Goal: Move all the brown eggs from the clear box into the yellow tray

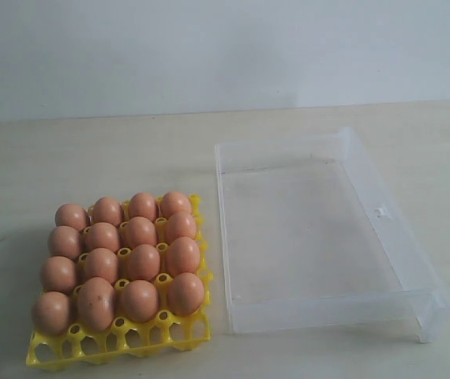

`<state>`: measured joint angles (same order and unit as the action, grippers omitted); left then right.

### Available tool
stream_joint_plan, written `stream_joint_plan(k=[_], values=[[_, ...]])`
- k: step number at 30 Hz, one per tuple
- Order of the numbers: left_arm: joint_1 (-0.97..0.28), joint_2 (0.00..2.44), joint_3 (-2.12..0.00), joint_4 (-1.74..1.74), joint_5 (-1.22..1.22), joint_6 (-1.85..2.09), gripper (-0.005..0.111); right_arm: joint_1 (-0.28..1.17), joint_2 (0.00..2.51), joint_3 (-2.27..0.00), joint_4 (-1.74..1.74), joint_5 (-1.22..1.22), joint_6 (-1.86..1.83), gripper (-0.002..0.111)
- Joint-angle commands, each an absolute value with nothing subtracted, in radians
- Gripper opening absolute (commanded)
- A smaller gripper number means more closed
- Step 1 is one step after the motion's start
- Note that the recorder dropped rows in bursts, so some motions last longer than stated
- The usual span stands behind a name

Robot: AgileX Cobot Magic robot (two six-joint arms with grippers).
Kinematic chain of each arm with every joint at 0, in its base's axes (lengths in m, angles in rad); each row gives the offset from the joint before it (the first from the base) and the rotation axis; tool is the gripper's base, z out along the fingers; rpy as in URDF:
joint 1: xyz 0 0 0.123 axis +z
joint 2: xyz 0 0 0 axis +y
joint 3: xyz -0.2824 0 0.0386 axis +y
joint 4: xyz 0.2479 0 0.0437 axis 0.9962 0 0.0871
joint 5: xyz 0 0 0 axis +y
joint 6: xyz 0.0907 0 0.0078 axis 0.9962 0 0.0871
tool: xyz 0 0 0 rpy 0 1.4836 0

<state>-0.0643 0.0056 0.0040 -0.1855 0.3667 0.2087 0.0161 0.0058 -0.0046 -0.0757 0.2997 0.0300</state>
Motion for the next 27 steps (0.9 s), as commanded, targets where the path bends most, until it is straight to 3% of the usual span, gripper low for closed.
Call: stream_joint_plan(k=[1, 27], values=[[-0.069, 0.000, 0.000, -0.188, 0.357, 0.206, 0.000, 0.012, 0.000, 0.000, -0.088, 0.298, 0.022, 0.000], [-0.069, 0.000, 0.000, -0.188, 0.357, 0.206, 0.000, 0.012, 0.000, 0.000, -0.051, 0.300, 0.029, 0.000]])
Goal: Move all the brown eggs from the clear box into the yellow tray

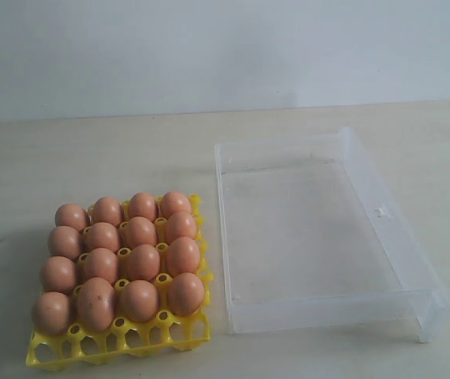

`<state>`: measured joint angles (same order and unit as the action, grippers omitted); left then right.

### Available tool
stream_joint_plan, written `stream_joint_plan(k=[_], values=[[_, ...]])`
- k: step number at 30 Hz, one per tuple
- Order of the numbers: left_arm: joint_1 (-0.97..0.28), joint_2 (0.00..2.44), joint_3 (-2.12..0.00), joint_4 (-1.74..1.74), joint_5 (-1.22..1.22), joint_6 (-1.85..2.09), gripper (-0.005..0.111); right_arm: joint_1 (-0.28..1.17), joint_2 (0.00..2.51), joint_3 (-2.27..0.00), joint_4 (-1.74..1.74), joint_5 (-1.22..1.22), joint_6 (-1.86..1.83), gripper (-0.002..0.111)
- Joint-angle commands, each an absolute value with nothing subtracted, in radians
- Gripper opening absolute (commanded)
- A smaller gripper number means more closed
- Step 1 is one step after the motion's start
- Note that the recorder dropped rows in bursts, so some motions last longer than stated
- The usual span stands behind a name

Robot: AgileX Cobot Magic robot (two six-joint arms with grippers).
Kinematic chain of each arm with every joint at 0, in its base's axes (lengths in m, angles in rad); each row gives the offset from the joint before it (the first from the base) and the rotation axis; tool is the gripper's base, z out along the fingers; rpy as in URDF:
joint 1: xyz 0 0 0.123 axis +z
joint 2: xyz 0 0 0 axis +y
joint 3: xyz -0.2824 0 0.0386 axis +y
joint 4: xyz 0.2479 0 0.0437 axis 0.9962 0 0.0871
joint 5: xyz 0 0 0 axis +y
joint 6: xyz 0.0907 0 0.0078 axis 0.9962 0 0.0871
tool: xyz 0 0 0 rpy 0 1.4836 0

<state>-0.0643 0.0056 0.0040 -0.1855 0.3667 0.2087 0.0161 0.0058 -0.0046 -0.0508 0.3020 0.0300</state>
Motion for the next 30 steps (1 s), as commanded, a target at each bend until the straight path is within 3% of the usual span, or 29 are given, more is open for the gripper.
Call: stream_joint_plan(k=[1, 30], values=[[-0.069, 0.000, 0.000, -0.188, 0.357, 0.206, 0.000, 0.012, 0.000, 0.000, -0.051, 0.300, 0.029, 0.000], [-0.069, 0.000, 0.000, -0.188, 0.357, 0.208, 0.000, -0.069, 0.000, 0.000, -0.051, 0.304, 0.028, 0.000]])
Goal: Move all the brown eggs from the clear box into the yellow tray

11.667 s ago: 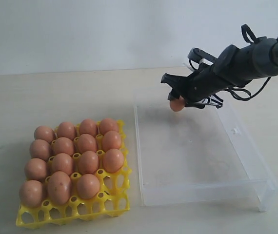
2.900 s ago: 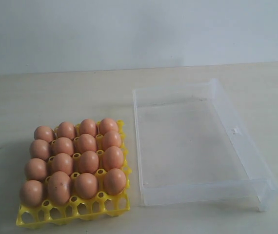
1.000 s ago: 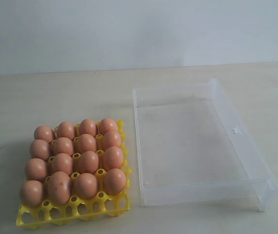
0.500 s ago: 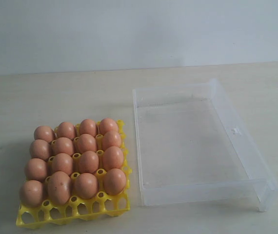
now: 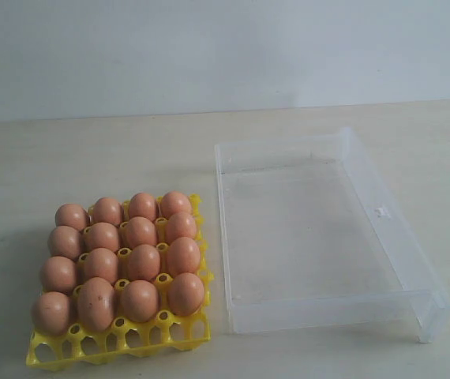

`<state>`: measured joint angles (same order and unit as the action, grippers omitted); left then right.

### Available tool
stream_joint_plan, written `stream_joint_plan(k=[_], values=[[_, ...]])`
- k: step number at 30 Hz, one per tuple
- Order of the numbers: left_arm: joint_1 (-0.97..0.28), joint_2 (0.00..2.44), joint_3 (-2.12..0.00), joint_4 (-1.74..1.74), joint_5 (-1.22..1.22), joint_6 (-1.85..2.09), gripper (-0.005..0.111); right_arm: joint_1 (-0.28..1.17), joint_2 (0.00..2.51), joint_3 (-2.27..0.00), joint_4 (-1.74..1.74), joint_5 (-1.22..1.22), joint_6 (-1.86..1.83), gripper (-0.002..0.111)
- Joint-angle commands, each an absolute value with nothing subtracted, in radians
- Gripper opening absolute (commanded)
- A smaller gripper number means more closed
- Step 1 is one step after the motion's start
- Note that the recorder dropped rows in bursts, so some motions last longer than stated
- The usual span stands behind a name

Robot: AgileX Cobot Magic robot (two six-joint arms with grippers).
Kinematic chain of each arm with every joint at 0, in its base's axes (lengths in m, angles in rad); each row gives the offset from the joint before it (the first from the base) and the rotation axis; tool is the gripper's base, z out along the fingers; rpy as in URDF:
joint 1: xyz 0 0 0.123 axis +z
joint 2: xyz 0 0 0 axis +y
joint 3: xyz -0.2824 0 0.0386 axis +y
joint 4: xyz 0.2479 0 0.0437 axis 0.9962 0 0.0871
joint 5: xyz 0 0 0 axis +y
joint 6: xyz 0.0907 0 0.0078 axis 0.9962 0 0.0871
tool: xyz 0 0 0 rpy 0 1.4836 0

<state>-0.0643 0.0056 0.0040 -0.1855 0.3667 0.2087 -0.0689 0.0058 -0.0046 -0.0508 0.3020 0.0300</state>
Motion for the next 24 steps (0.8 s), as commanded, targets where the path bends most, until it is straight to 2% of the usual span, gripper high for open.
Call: stream_joint_plan(k=[1, 24], values=[[-0.069, 0.000, 0.000, -0.188, 0.357, 0.205, 0.000, -0.050, 0.000, 0.000, -0.051, 0.304, 0.028, 0.000], [-0.069, 0.000, 0.000, -0.188, 0.357, 0.207, 0.000, -0.028, 0.000, 0.000, -0.051, 0.297, 0.028, 0.000]])
